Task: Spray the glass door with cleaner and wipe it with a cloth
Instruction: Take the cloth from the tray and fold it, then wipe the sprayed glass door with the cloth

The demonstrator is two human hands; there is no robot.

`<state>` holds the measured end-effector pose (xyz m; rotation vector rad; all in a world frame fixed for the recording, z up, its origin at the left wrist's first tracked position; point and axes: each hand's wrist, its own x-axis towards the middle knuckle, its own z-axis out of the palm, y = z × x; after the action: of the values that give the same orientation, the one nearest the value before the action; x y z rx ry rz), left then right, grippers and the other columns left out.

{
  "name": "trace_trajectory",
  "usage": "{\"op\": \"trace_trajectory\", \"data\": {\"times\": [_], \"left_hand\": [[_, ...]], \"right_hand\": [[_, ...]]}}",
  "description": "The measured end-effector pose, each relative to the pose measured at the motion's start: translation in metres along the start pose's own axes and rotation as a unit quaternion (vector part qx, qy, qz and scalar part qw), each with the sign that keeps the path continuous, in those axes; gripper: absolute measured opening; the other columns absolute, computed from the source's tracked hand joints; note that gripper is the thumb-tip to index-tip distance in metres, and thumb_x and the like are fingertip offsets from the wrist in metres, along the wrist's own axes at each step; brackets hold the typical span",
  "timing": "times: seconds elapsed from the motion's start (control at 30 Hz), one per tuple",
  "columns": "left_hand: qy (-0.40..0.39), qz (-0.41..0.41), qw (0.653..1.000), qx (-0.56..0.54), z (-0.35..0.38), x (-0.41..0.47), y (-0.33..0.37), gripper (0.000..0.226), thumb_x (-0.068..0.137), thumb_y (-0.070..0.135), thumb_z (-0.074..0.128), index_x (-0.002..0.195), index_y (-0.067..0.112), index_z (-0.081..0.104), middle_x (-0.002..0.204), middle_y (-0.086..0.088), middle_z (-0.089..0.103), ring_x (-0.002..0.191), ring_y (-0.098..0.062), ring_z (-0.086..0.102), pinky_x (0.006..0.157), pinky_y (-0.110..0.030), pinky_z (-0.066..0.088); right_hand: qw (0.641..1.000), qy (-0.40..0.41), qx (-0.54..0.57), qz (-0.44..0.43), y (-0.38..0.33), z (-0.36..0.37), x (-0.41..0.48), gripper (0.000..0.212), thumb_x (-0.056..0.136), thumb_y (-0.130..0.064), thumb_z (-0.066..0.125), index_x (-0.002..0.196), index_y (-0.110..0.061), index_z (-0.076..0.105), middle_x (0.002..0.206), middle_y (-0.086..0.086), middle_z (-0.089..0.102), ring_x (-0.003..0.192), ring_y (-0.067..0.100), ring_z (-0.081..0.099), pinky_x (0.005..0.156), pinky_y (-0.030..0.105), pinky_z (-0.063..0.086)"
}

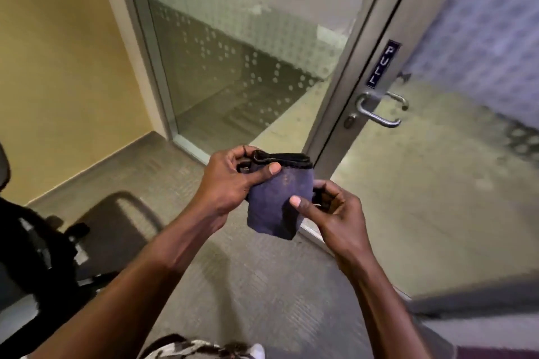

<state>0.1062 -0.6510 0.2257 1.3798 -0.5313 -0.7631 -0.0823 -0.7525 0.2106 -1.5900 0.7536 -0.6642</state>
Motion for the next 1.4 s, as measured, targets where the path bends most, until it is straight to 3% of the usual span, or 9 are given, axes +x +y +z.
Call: {"op": "trace_trajectory", "data": {"times": [0.17, 0.33, 0.53, 0.8, 0.9, 1.03, 1.13, 1.27, 1.4], "left_hand": [[-0.051, 0.017, 0.998, 0.034, 0.061, 0.029, -0.003, 0.032, 0.079, 0.012, 0.095, 0.103, 0.001, 0.077, 0.102, -0.016, 0.083, 0.089, -0.014, 0.075, 0.083, -0.029, 0.062], [-0.105, 0.013, 0.993, 0.051, 0.107, 0.066, -0.004, 0.033, 0.077, 0.007, 0.096, 0.103, -0.002, 0.077, 0.091, -0.005, 0.081, 0.083, -0.011, 0.072, 0.077, -0.021, 0.060], [-0.204, 0.018, 0.976, 0.069, 0.163, 0.121, -0.002, 0.033, 0.071, 0.013, 0.098, 0.098, 0.008, 0.079, 0.088, 0.002, 0.082, 0.081, -0.008, 0.073, 0.078, -0.021, 0.059], [-0.312, 0.118, 0.937, 0.099, 0.248, 0.200, 0.035, 0.032, 0.072, 0.019, 0.100, 0.098, 0.018, 0.080, 0.098, 0.001, 0.085, 0.092, -0.008, 0.079, 0.086, -0.024, 0.062], [-0.334, 0.186, 0.918, 0.102, 0.279, 0.227, 0.050, 0.036, 0.075, 0.025, 0.101, 0.104, 0.020, 0.080, 0.102, 0.005, 0.085, 0.097, -0.011, 0.081, 0.091, -0.036, 0.066], [-0.271, 0.385, 0.863, 0.183, 0.306, 0.256, 0.065, 0.047, 0.084, 0.047, 0.092, 0.122, 0.025, 0.074, 0.130, 0.014, 0.077, 0.120, -0.012, 0.074, 0.103, -0.040, 0.059], [-0.194, 0.551, 0.781, 0.223, 0.324, 0.274, 0.065, 0.050, 0.095, 0.038, 0.083, 0.133, 0.008, 0.070, 0.160, -0.008, 0.059, 0.156, -0.027, 0.050, 0.125, -0.045, 0.044], [-0.146, 0.588, 0.741, 0.290, 0.354, 0.287, 0.054, 0.082, 0.099, 0.040, 0.079, 0.159, -0.004, 0.046, 0.179, -0.025, 0.024, 0.169, -0.040, 0.019, 0.136, -0.050, 0.024], [-0.137, 0.573, 0.730, 0.345, 0.383, 0.290, 0.036, 0.104, 0.097, 0.046, 0.077, 0.170, -0.003, 0.020, 0.181, -0.029, 0.002, 0.170, -0.046, 0.002, 0.139, -0.054, 0.010]], "right_hand": [[0.998, 0.060, -0.003, 0.001, 0.006, -0.056, 0.016, 0.020, 0.090, -0.012, 0.090, 0.106, -0.022, 0.082, 0.105, 0.001, 0.086, 0.098, 0.021, 0.081, 0.090, 0.042, 0.064], [0.993, 0.111, 0.035, 0.014, 0.019, -0.090, 0.028, 0.030, 0.083, -0.028, 0.096, 0.108, -0.021, 0.081, 0.109, 0.006, 0.085, 0.103, 0.027, 0.080, 0.095, 0.050, 0.064], [0.989, 0.124, 0.062, 0.044, 0.025, -0.119, 0.053, 0.032, 0.089, -0.022, 0.081, 0.120, -0.012, 0.081, 0.115, 0.006, 0.086, 0.108, 0.019, 0.081, 0.091, 0.031, 0.065], [0.968, 0.227, 0.095, 0.046, -0.001, -0.162, 0.109, 0.026, 0.099, -0.014, 0.073, 0.124, -0.012, 0.076, 0.114, 0.008, 0.086, 0.105, 0.021, 0.083, 0.078, 0.029, 0.065], [0.951, 0.297, 0.085, 0.013, -0.013, -0.174, 0.131, 0.033, 0.100, -0.022, 0.069, 0.133, -0.016, 0.070, 0.124, 0.003, 0.084, 0.119, 0.022, 0.079, 0.096, 0.040, 0.064], [0.871, 0.480, 0.095, -0.041, -0.027, -0.202, 0.150, 0.022, 0.108, -0.018, 0.066, 0.129, -0.020, 0.072, 0.120, 0.000, 0.085, 0.121, 0.027, 0.078, 0.103, 0.049, 0.059], [0.772, 0.619, 0.112, -0.089, -0.047, -0.240, 0.152, 0.011, 0.110, -0.026, 0.066, 0.114, -0.029, 0.075, 0.106, -0.008, 0.085, 0.106, 0.013, 0.080, 0.096, 0.043, 0.059], [0.627, 0.756, 0.035, -0.183, -0.077, -0.303, 0.159, 0.009, 0.111, -0.029, 0.065, 0.109, -0.032, 0.072, 0.096, -0.022, 0.077, 0.089, -0.011, 0.070, 0.086, 0.025, 0.057], [0.570, 0.789, -0.025, -0.230, -0.099, -0.357, 0.188, 0.035, 0.105, -0.012, 0.064, 0.139, -0.011, 0.071, 0.111, -0.012, 0.076, 0.097, -0.016, 0.067, 0.090, 0.023, 0.056]]}}
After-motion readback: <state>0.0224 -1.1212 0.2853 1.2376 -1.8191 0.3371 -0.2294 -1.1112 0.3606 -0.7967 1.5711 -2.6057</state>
